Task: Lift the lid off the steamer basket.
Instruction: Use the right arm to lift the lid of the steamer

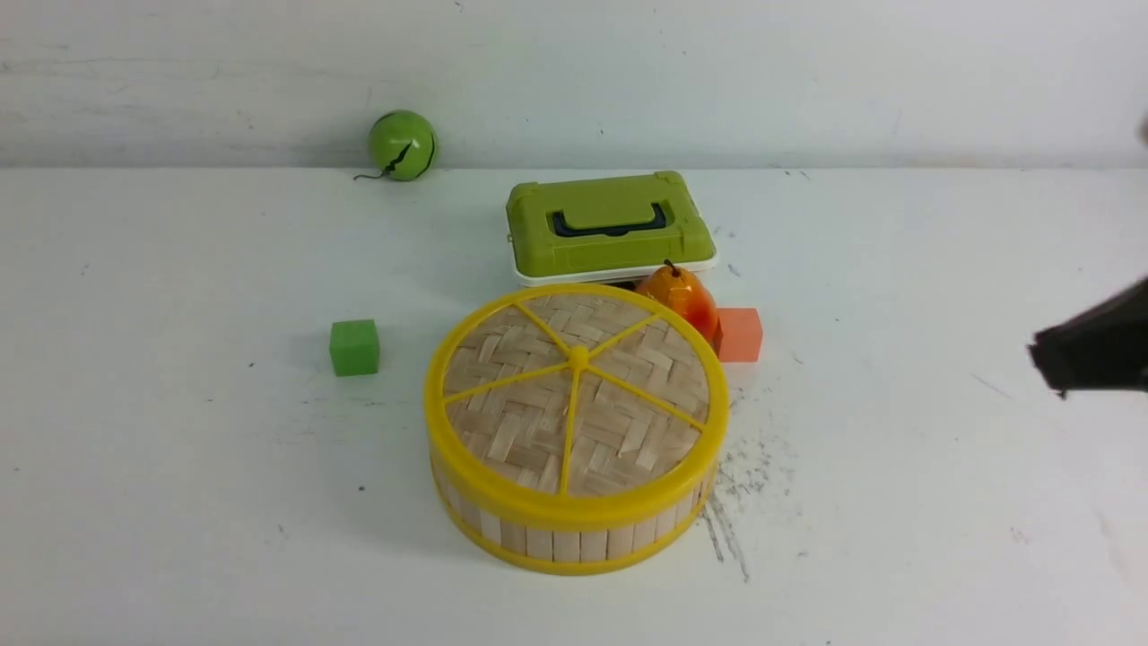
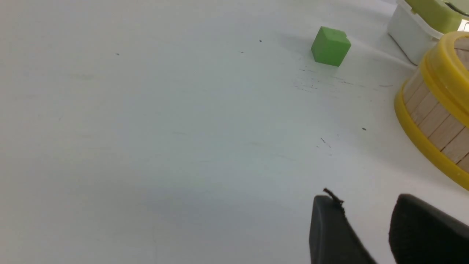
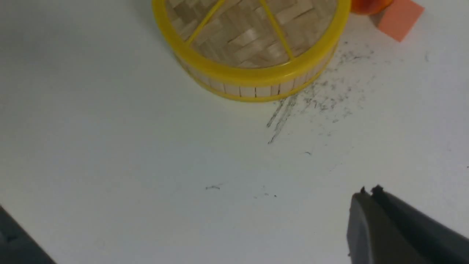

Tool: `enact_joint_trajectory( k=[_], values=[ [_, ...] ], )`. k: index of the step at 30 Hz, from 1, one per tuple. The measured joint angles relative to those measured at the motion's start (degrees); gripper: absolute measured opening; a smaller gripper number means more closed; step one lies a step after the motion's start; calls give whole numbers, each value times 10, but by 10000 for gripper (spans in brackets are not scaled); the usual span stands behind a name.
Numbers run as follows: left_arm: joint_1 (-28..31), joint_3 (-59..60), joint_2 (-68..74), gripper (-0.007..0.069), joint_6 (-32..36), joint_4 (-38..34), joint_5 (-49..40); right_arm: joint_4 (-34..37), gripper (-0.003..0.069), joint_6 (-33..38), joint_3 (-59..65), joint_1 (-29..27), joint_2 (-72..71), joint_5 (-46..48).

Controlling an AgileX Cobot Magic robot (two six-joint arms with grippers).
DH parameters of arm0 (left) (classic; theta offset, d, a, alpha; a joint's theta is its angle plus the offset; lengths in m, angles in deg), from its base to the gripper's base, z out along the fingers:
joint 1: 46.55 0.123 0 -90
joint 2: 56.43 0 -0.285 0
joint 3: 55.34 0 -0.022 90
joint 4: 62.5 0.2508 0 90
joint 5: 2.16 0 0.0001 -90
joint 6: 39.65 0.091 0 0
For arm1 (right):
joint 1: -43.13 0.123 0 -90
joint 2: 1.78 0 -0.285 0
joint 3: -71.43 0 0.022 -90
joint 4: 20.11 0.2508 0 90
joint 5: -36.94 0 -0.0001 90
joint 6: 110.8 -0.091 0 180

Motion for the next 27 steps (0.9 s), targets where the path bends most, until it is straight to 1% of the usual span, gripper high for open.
enact_joint_trajectory(
  k=[1, 4, 5, 6, 7, 9, 12, 13, 14, 16, 17, 19, 20, 21, 22, 23, 24, 27],
  values=[
    [0, 0, 0, 239, 0, 0, 0, -33, -10, -27, -36, 31, 35, 17],
    [0, 0, 0, 239, 0, 0, 0, -113, -8, -81, -118, 97, 116, 35],
    [0, 0, 0, 239, 0, 0, 0, -133, -6, -102, -141, 114, 138, 37],
    [0, 0, 0, 239, 0, 0, 0, -137, -6, -106, -147, 122, 149, 36],
    [0, 0, 0, 239, 0, 0, 0, -167, -3, -133, -192, 150, 188, 38],
    [0, 0, 0, 239, 0, 0, 0, -184, 0, -148, -232, 167, 227, 38],
    [0, 0, 0, 239, 0, 0, 0, -196, 43, -164, -319, 200, 316, 38],
    [0, 0, 0, 239, 0, 0, 0, -196, 47, -166, -324, 203, 321, 38],
    [0, 0, 0, 239, 0, 0, 0, -196, 96, -179, -369, 214, 371, 37],
    [0, 0, 0, 239, 0, 0, 0, -196, 164, -196, -401, 219, 407, 37],
    [0, 0, 0, 239, 0, 0, 0, -196, 172, -198, -409, 220, 416, 37],
    [0, 0, 0, 239, 0, 0, 0, -196, 294, -219, -447, 224, 463, 37],
    [0, 0, 0, 239, 0, 0, 0, -196, 334, -225, -456, 224, 477, 37],
    [0, 0, 0, 239, 0, 0, 0, -196, 342, -225, -457, 224, 479, 37],
    [0, 0, 0, 239, 0, 0, 0, -197, 395, -232, -464, 225, 497, 36],
    [0, 0, 0, 239, 0, 0, 0, -197, 407, -233, -464, 225, 501, 36],
    [0, 0, 0, 239, 0, 0, 0, -197, 437, -237, -467, 225, 514, 36],
    [0, 0, 0, 239, 0, 0, 0, -193, 462, -238, -467, 225, 537, 34]
  ],
)
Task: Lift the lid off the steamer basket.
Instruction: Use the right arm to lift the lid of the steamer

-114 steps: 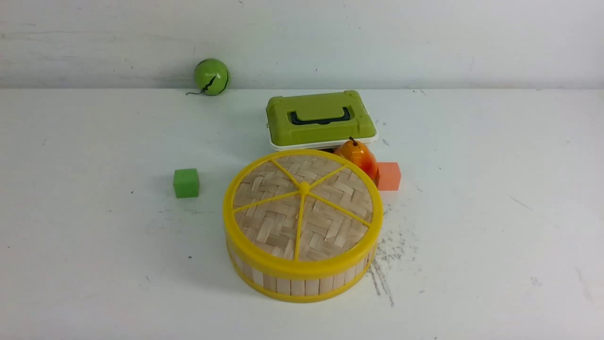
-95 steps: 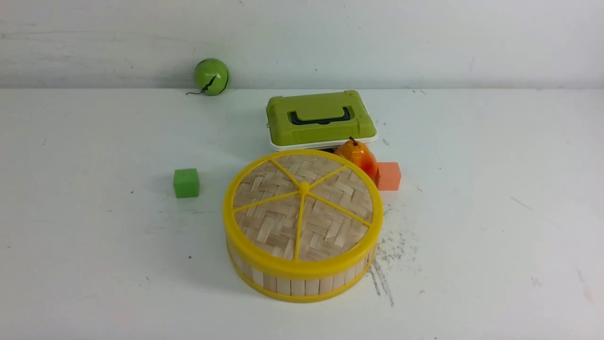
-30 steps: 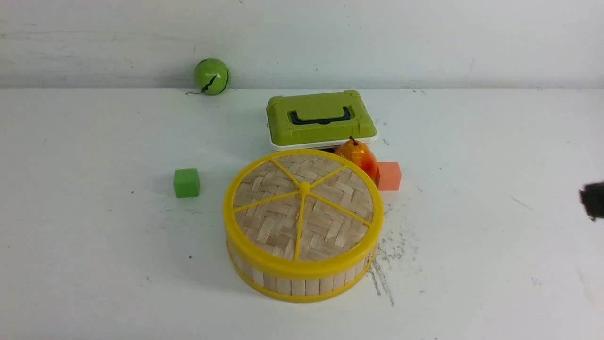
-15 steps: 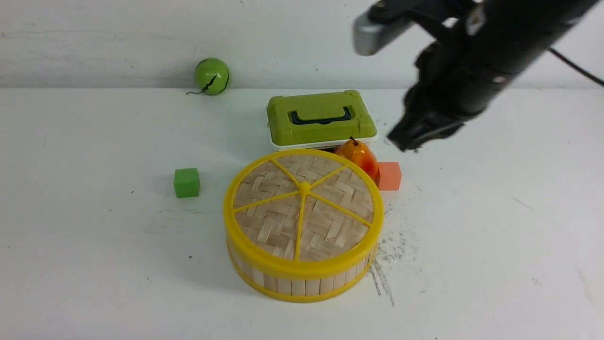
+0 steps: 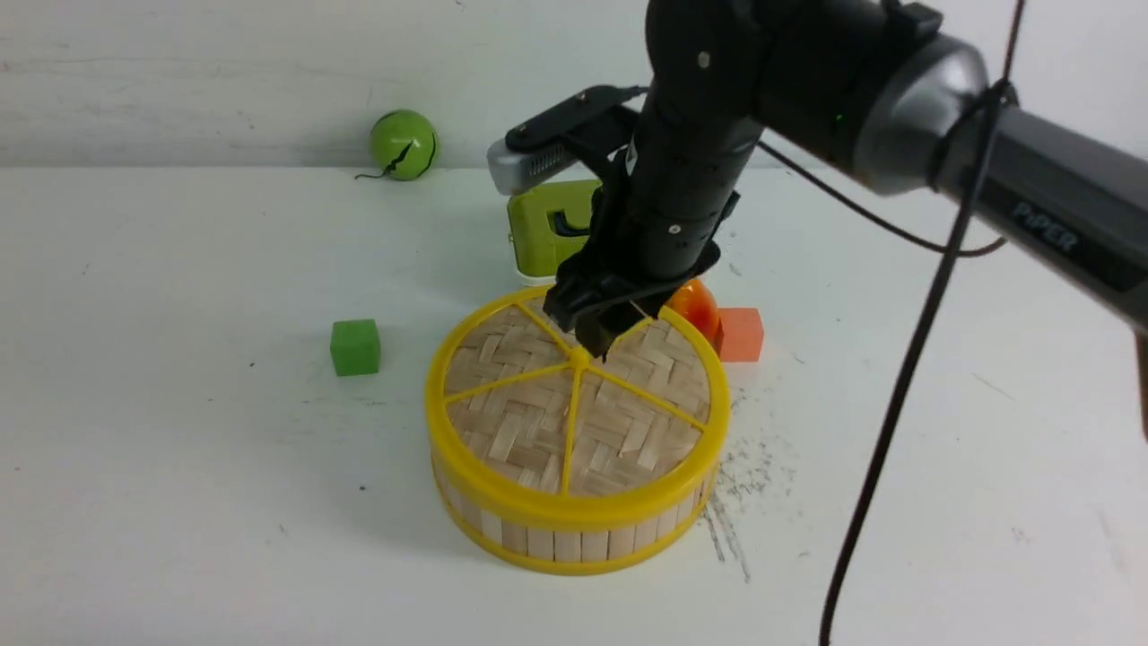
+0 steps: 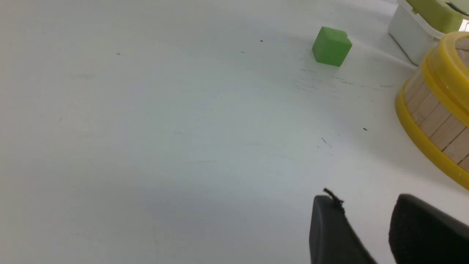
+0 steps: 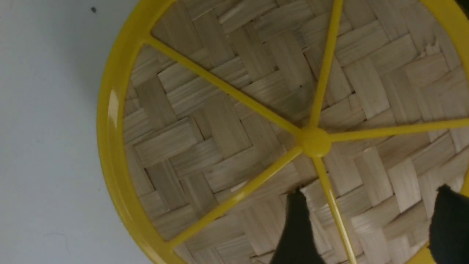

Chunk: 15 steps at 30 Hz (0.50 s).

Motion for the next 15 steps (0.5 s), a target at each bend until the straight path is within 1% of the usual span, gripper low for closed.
enact_joint_trajectory(
  k=[5, 11, 14, 15],
  values=[
    [0, 0, 0, 239, 0, 0, 0, 10, 451, 0, 0, 0, 22, -24],
    [0, 0, 0, 239, 0, 0, 0, 11, 389, -4, 0, 0, 33, -69],
    [0, 0, 0, 239, 0, 0, 0, 12, 342, -11, 0, 0, 41, -74],
    [0, 0, 0, 239, 0, 0, 0, 13, 338, -11, 0, 0, 41, -74]
  ],
)
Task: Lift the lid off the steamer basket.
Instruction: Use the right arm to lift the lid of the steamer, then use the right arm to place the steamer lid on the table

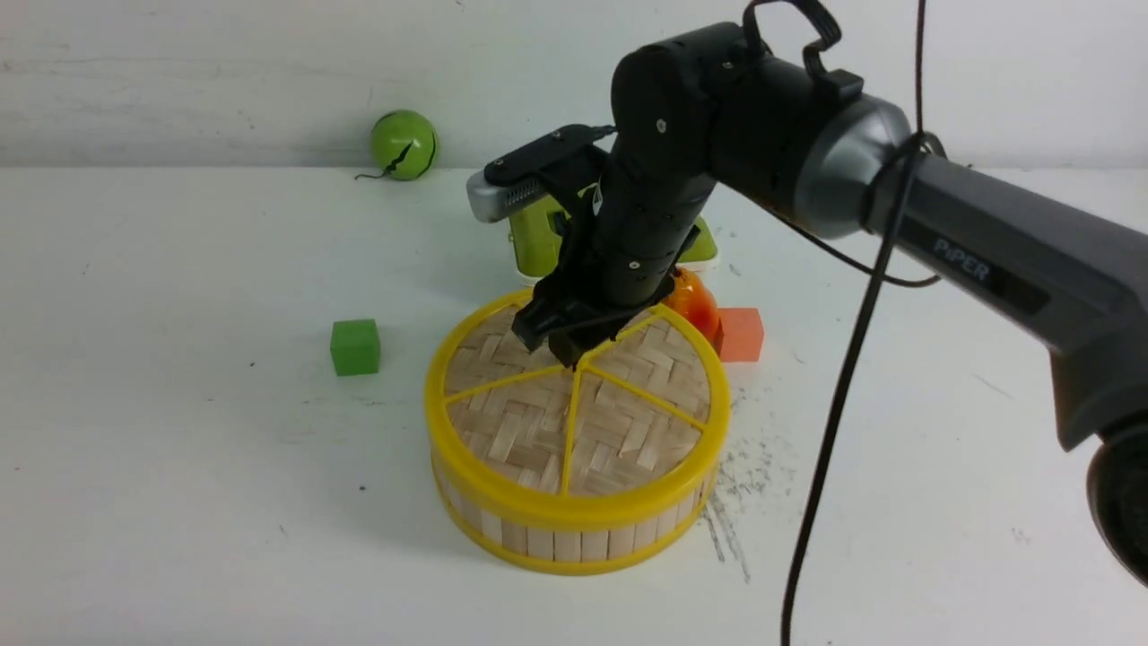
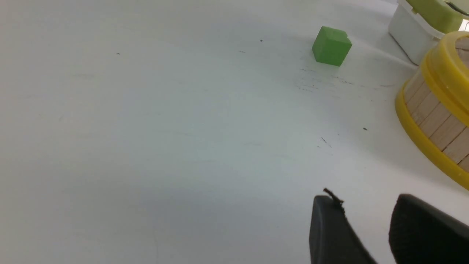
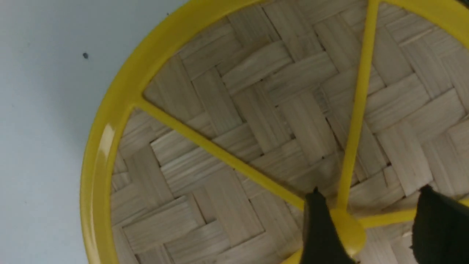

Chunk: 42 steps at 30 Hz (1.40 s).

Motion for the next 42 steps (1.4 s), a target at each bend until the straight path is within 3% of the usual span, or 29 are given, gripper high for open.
enact_joint_trajectory(
  k=[6, 7, 18, 26, 31, 34, 42],
  values=[
    [0, 0, 0, 239, 0, 0, 0, 11, 105, -2, -1, 1, 7, 6],
    [0, 0, 0, 239, 0, 0, 0, 11, 98, -2, -1, 1, 5, 7],
    [0, 0, 0, 239, 0, 0, 0, -10, 104, -4, 6, -2, -122, 74],
    [0, 0, 0, 239, 0, 0, 0, -32, 104, -18, 200, -67, -289, 75],
    [0, 0, 0, 239, 0, 0, 0, -38, 104, -58, 399, -181, -382, -16],
    [0, 0, 0, 239, 0, 0, 0, -38, 104, -64, 467, -218, -389, -83],
    [0, 0, 0, 239, 0, 0, 0, -36, 104, -64, 540, -237, -338, -209]
  ],
)
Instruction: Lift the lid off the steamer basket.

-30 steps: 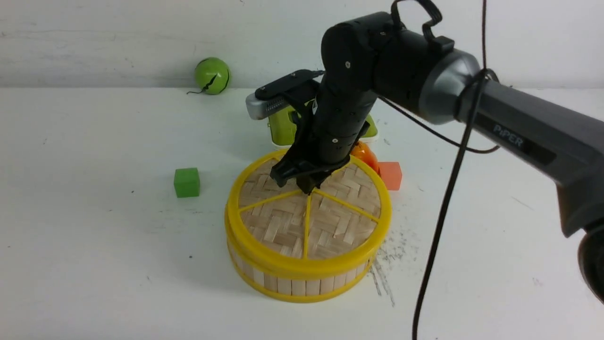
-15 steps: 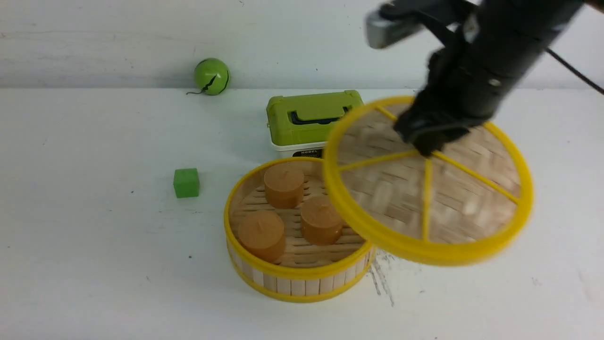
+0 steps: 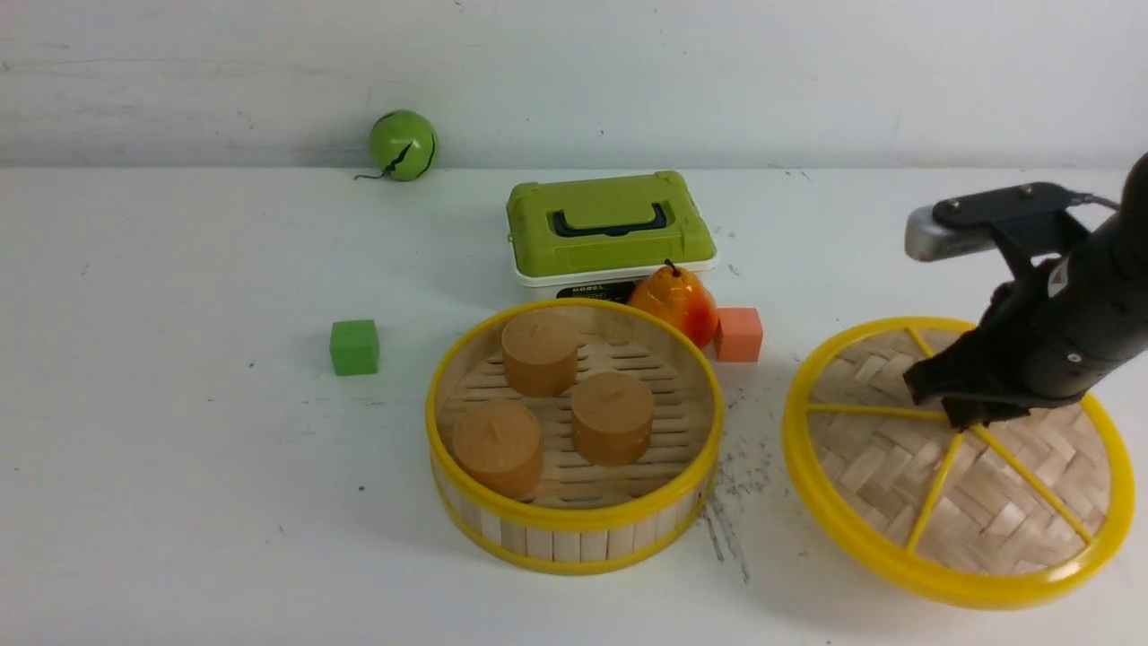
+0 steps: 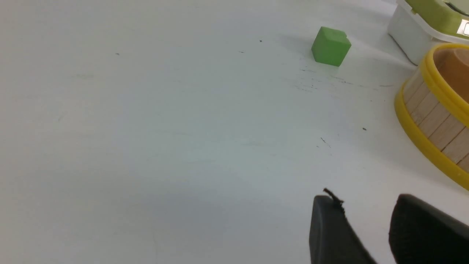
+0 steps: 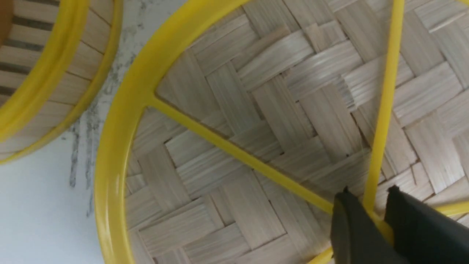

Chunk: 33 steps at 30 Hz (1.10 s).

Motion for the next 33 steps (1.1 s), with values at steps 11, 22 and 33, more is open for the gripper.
enact_joint_trajectory(
  k=[11, 22, 33],
  values=[
    [0, 0, 0, 239, 0, 0, 0, 1, 113, 0, 1, -1, 94, -46],
    [0, 0, 0, 239, 0, 0, 0, 39, 292, 3, 1, -1, 47, -12],
    [0, 0, 0, 240, 0, 0, 0, 110, 136, 57, 102, -1, -297, -20]
  ],
)
